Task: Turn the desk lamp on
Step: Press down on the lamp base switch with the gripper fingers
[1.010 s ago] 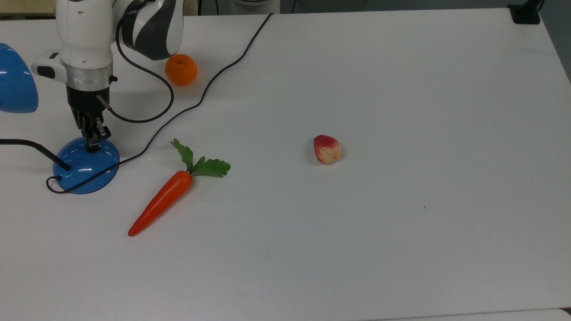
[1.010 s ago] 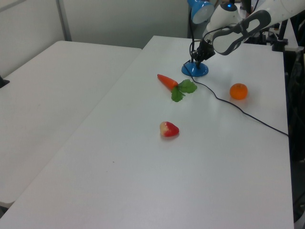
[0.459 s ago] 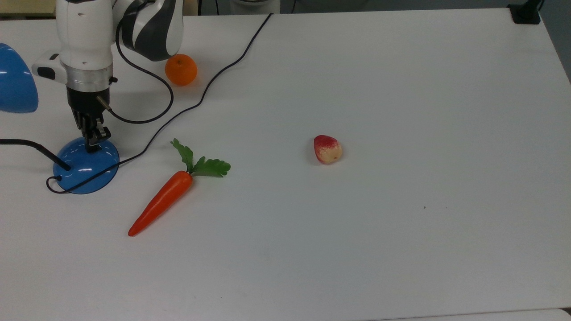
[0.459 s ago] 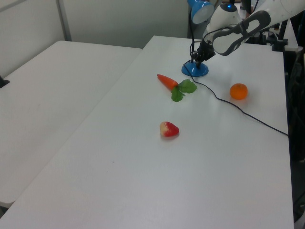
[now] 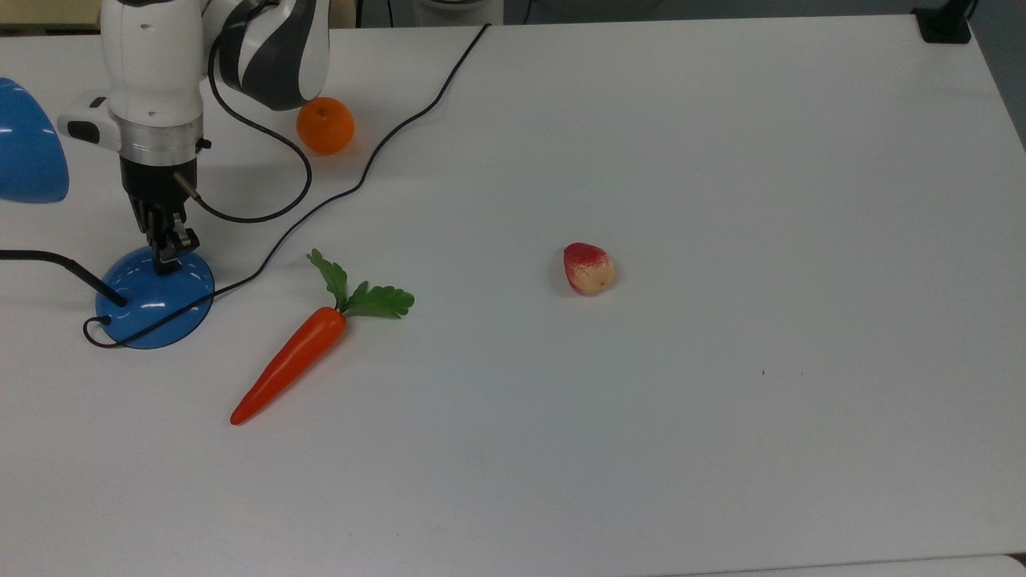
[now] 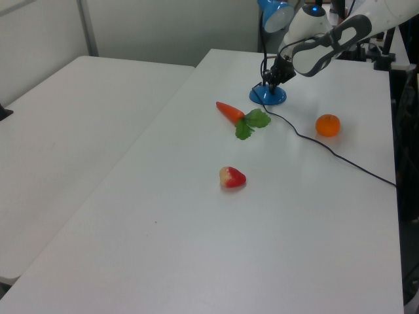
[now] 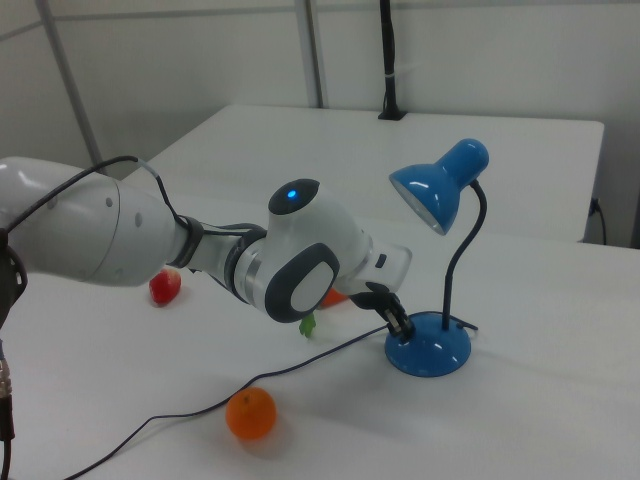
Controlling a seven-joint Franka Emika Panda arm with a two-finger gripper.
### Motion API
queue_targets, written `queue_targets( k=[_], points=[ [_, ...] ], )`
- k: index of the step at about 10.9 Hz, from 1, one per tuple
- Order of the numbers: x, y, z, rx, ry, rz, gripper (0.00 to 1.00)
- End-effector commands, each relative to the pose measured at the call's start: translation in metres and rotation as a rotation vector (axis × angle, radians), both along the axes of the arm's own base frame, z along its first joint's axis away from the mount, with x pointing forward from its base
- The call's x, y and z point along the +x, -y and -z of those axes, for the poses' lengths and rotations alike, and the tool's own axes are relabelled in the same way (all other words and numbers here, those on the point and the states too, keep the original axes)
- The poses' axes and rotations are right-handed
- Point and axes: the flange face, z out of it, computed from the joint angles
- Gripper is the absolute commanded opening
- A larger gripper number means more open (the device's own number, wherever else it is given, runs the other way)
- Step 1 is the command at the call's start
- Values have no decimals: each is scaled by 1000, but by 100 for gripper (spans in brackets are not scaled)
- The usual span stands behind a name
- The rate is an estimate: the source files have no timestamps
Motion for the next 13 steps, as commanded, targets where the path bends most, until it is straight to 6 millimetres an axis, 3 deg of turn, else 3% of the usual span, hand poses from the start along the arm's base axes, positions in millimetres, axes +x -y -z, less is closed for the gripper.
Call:
queue_targets(
  k=[1,6,9,13],
  points=[
    [5,2,17,1,38,17,0],
    [4,3,18,7,39,24,0],
    [-4,1,3,8,43,18,0],
    [-26,-31,-29,38,-47,-61,0]
  ],
)
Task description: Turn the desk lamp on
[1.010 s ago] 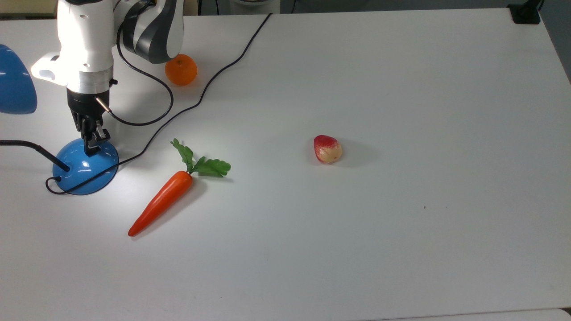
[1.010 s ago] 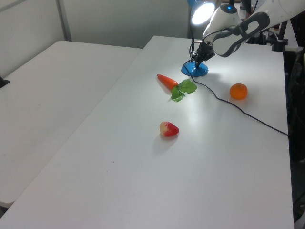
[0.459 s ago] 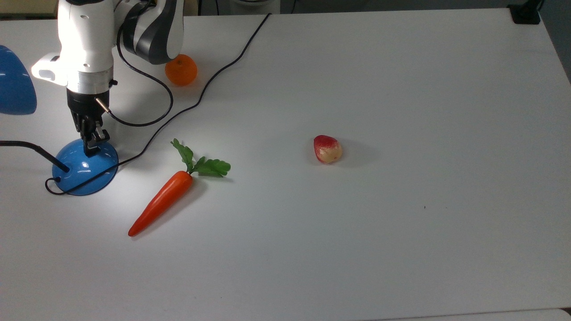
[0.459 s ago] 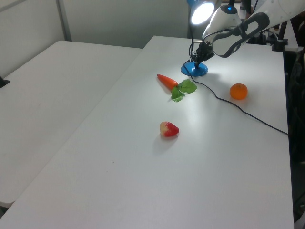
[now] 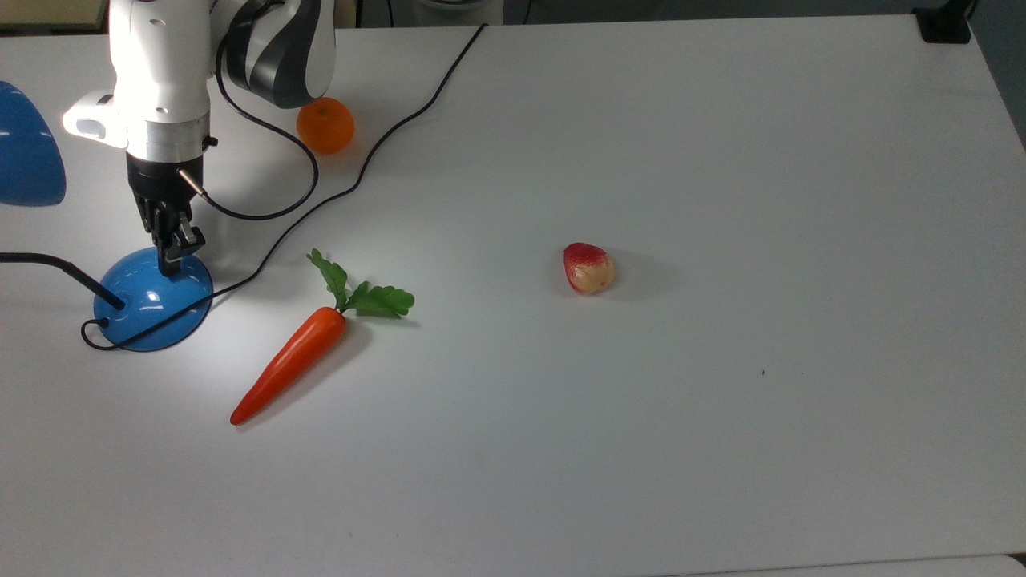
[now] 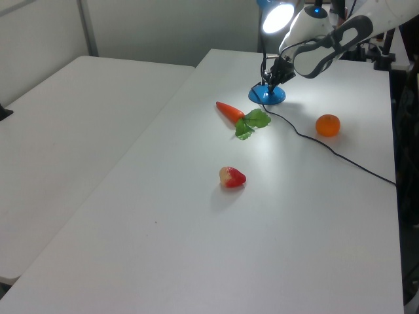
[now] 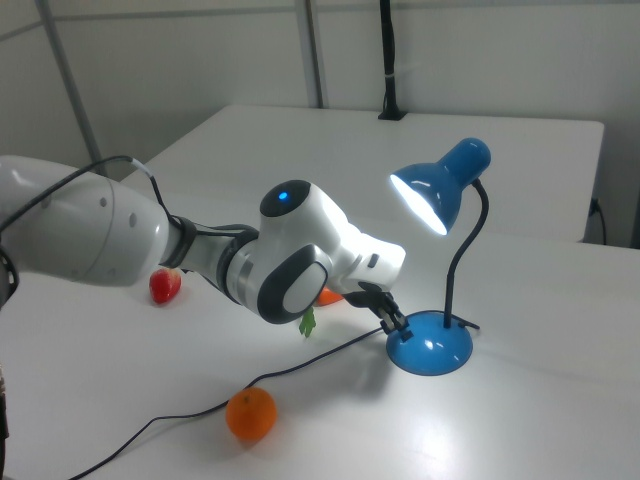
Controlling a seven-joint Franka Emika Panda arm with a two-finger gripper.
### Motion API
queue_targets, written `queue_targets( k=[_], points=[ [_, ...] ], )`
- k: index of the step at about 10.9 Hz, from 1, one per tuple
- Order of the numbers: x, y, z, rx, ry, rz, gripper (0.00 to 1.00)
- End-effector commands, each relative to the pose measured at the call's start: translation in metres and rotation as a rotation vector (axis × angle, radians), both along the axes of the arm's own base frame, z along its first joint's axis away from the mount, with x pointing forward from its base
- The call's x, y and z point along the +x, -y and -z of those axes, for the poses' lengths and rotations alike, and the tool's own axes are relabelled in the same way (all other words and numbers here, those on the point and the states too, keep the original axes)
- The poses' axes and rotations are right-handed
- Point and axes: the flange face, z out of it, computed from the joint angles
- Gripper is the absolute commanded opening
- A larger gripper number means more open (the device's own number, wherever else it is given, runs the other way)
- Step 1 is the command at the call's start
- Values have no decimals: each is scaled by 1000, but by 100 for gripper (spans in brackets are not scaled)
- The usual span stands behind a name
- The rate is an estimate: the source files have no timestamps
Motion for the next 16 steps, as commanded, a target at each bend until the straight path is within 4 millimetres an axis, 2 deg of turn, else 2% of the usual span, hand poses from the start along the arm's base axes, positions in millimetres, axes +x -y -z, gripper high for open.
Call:
queue_targets(
  k=[1,2,3,5,7,9,10,11,13,16],
  points=[
    [-26,-31,-41,43,-116,-78,0],
    [-31,-36,-53,50,-155,-107,0],
    [-34,-52,-63,51,-206,-166,0],
    [-44,-75,-83,58,-299,-278,10],
    [-58,-94,-105,60,-383,-397,34],
    [-77,-103,-134,64,-453,-523,67],
    [-88,-104,-151,63,-472,-588,90],
    [-101,-105,-167,65,-493,-647,100],
    [-124,-99,-192,91,-517,-697,100],
    [-138,-98,-201,121,-549,-701,100]
  ],
)
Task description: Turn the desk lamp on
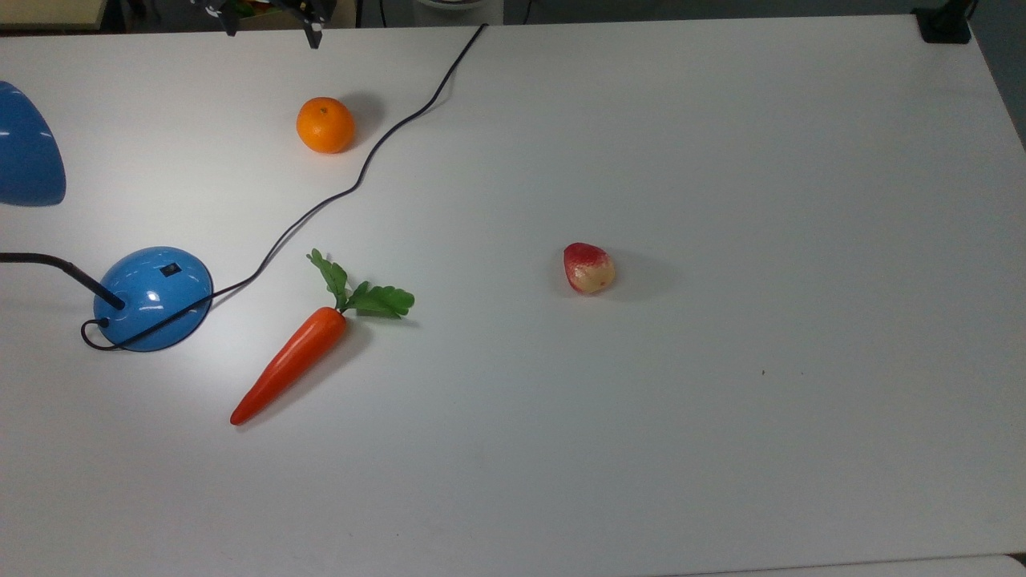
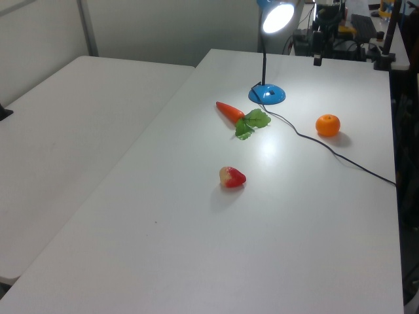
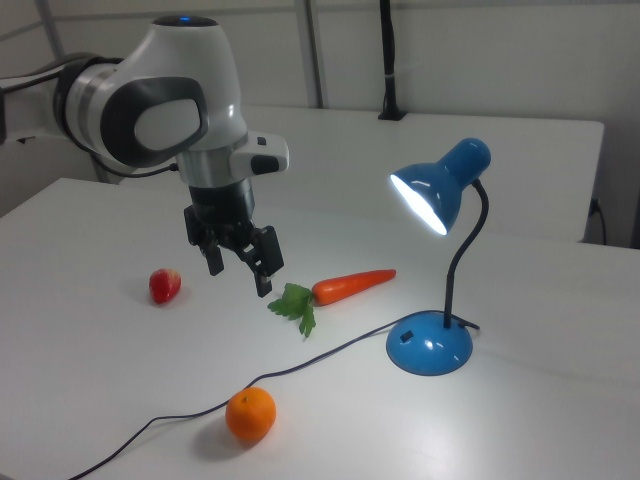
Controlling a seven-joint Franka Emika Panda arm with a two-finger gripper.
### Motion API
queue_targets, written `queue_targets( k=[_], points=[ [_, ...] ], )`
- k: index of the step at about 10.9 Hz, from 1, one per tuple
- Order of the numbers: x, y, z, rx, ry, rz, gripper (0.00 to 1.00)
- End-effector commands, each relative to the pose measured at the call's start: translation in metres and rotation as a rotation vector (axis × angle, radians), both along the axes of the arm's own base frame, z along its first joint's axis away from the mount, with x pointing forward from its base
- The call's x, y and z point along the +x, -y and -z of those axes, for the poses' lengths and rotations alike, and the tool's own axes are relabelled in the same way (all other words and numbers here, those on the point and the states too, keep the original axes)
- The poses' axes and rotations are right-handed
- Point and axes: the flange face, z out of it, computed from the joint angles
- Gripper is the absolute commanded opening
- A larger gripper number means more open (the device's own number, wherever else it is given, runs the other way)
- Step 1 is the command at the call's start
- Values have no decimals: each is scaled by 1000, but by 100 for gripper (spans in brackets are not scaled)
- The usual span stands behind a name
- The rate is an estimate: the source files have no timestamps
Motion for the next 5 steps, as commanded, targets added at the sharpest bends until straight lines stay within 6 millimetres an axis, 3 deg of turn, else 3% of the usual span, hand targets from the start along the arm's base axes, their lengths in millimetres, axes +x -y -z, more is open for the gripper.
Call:
queue_targets(
  k=[1,5],
  points=[
    [-16,0,-7,35,-35,-23,100],
    [-17,8,-15,26,-40,-36,100]
  ],
)
